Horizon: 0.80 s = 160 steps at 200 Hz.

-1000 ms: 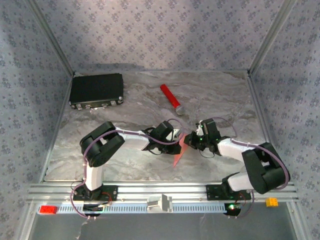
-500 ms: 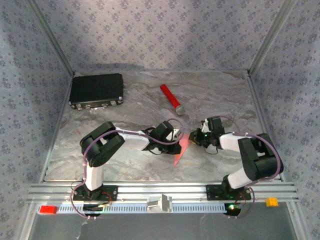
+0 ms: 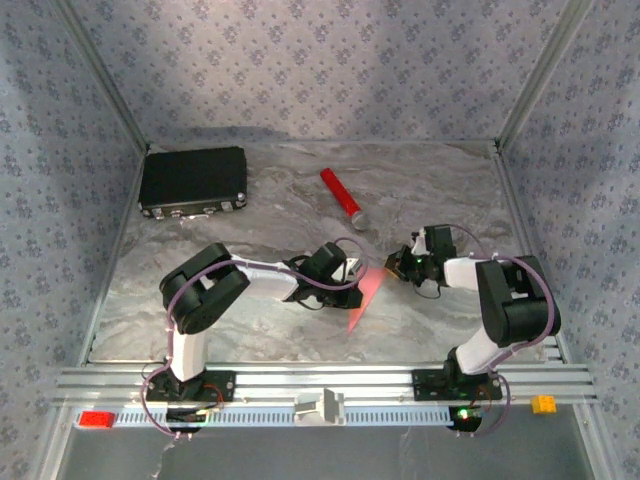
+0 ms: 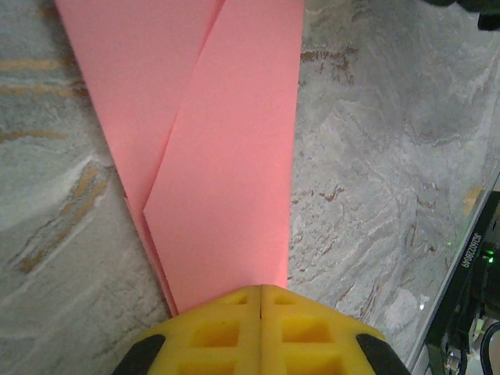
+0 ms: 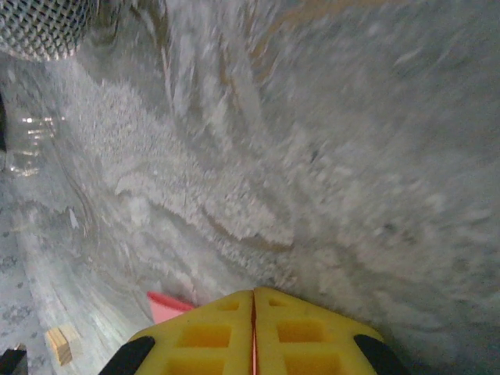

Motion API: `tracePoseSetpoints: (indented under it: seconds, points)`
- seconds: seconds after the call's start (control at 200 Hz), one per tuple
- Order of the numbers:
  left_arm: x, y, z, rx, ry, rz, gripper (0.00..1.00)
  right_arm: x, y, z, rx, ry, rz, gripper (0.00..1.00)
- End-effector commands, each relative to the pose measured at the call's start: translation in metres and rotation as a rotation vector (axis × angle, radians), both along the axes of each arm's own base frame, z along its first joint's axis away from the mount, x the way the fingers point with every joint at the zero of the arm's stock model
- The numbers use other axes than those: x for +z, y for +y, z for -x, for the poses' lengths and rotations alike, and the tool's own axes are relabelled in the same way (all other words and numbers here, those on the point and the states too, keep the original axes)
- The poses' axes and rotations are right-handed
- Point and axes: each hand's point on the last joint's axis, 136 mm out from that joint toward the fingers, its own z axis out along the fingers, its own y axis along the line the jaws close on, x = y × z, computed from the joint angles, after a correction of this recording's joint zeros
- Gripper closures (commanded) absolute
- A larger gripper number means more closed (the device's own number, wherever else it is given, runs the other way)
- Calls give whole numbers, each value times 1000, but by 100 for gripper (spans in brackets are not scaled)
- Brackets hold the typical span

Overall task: Fold a paper plane with a square sheet of paper (pick it up from the middle)
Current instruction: Perform the fifth fold on the wing at the bottom-center of the table.

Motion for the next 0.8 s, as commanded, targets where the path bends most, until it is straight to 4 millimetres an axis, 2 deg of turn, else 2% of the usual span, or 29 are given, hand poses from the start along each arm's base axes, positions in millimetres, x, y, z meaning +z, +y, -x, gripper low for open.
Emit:
tracePoseSetpoints:
  seconds: [0.0, 0.18, 0.33, 0.545, 0.69, 0.795]
  points:
    - [-44, 33, 21, 9, 101, -161, 100, 7, -13, -14, -27, -50, 30, 90]
    - [-42, 32, 21, 13, 95, -157, 100, 35, -7, -15, -7, -118, -7, 90]
    - [-41, 32, 20, 14, 90, -155, 100, 47, 10, 2, 32, -138, 1, 89]
    - [-40, 31, 19, 17, 83, -152, 100, 27, 49, 36, 129, -88, -13, 90]
    - [-40, 31, 20, 17, 84, -153, 100, 0, 40, 46, 107, -28, 38, 92]
    - [-40, 31, 19, 17, 84, -152, 100, -9, 28, 40, 75, -13, 32, 92]
